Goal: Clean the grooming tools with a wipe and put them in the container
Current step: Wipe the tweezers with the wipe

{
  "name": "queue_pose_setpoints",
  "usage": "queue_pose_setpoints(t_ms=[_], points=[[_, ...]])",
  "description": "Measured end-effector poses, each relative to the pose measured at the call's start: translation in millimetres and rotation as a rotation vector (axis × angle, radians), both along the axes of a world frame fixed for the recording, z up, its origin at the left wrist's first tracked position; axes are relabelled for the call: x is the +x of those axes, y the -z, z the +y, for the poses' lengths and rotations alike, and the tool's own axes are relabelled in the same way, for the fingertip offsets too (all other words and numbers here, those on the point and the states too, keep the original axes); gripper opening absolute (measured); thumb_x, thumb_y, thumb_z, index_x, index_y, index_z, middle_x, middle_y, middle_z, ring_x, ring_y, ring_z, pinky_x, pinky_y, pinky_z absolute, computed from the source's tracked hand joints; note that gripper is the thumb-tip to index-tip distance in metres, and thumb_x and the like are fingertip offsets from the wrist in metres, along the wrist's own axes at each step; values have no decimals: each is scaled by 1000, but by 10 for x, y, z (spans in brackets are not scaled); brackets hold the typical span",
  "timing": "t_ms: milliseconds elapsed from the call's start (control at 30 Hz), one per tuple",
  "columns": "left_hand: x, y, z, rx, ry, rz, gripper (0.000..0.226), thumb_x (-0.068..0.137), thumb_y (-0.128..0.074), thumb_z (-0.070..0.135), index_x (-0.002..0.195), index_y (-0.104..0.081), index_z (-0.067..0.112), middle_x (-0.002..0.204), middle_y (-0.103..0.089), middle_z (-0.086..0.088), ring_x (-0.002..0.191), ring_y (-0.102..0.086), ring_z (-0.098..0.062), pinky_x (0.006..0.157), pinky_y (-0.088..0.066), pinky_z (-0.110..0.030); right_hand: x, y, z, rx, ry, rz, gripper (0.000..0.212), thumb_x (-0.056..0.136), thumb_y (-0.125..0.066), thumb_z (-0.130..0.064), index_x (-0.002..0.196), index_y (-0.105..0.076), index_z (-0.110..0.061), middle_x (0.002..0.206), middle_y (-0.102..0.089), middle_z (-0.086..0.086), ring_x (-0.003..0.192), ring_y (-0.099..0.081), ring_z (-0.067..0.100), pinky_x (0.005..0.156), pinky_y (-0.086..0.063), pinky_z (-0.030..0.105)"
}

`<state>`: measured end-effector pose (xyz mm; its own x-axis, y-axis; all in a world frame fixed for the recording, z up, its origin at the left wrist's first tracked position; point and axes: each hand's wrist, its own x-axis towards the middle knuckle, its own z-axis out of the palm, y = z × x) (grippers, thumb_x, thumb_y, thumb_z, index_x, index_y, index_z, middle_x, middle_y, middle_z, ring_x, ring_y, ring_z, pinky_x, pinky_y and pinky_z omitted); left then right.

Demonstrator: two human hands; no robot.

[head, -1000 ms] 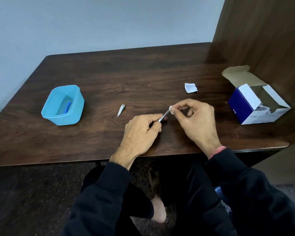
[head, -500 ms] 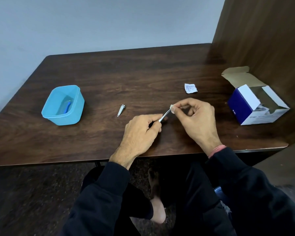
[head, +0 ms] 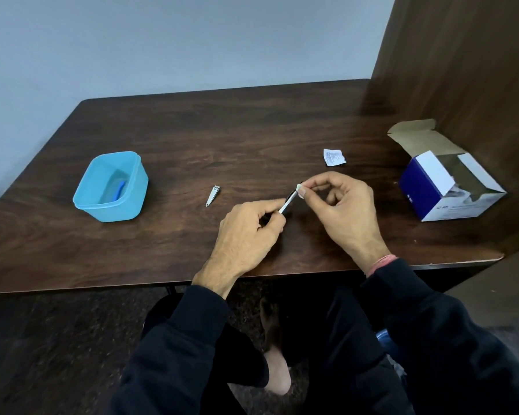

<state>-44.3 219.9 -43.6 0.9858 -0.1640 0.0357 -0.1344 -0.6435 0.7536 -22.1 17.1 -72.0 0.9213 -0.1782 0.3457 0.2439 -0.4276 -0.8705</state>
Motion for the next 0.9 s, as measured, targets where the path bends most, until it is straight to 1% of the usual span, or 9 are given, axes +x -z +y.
queue_pose_setpoints(t_ms=[100,167,267,367,467,600,700,800,900], points=[[25,54,1,-134,-2,-25,30,104,-67,30,125,-83,45,88,-81,21,60,-59,-3,74,-49,-26,0,-3,-3,-15,-19,0,6,94,-89,-25,94,-85,-30,82,-79,-14,51,-45,8,56,-39,17],[37,80,12,-242,-17,-29,27,102,-75,24,117,-85,43,92,-83,13,59,-55,-3,71,-51,-23,-21,-11,12,-39,-53,0,7,94,-89,-24,96,-85,-30,78,-77,-16,50,-44,9,55,-38,16],[54,93,29,-287,-19,-37,29,99,-79,18,105,-85,46,92,-84,4,58,-54,-6,64,-51,-22,-45,-27,24,-69,-95,5,9,93,-90,-24,97,-86,-31,82,-78,-13,51,-44,9,55,-39,20],[75,105,33,-311,-43,-26,21,99,-80,18,103,-89,37,88,-84,8,59,-61,-7,61,-54,-25,-54,-47,26,-88,-157,23,10,95,-88,-22,96,-84,-31,81,-76,-15,52,-46,10,55,-40,20],[101,114,36,-359,-92,-4,11,98,-83,23,99,-90,32,86,-85,12,61,-64,2,64,-56,-28,-48,-61,33,-115,-259,45,12,99,-84,-16,95,-81,-27,72,-70,-20,53,-47,7,59,-40,15],[99,135,49,-346,-92,-7,13,97,-84,20,97,-91,31,82,-84,13,68,-70,0,70,-55,-24,-51,-42,69,-172,-286,22,10,97,-86,-17,95,-82,-26,74,-69,-23,54,-47,8,60,-37,11],[93,149,50,-294,-52,9,12,97,-84,23,93,-90,32,75,-81,7,59,-62,-8,63,-52,-26,-38,-19,69,-104,-193,9,6,95,-88,-24,95,-84,-28,77,-75,-11,52,-49,10,58,-39,14],[104,157,38,-255,-61,8,13,96,-83,21,94,-90,31,69,-78,8,51,-53,-1,60,-44,-19,3,-17,44,-38,-75,10,5,95,-89,-28,93,-84,-29,70,-73,-6,47,-55,19,54,-45,24],[105,158,38,-263,-53,-20,18,95,-81,18,93,-91,32,69,-79,8,54,-57,-4,61,-47,-21,-30,-28,51,-56,-149,24,7,94,-90,-28,91,-84,-30,71,-74,-9,47,-52,13,53,-45,24]])
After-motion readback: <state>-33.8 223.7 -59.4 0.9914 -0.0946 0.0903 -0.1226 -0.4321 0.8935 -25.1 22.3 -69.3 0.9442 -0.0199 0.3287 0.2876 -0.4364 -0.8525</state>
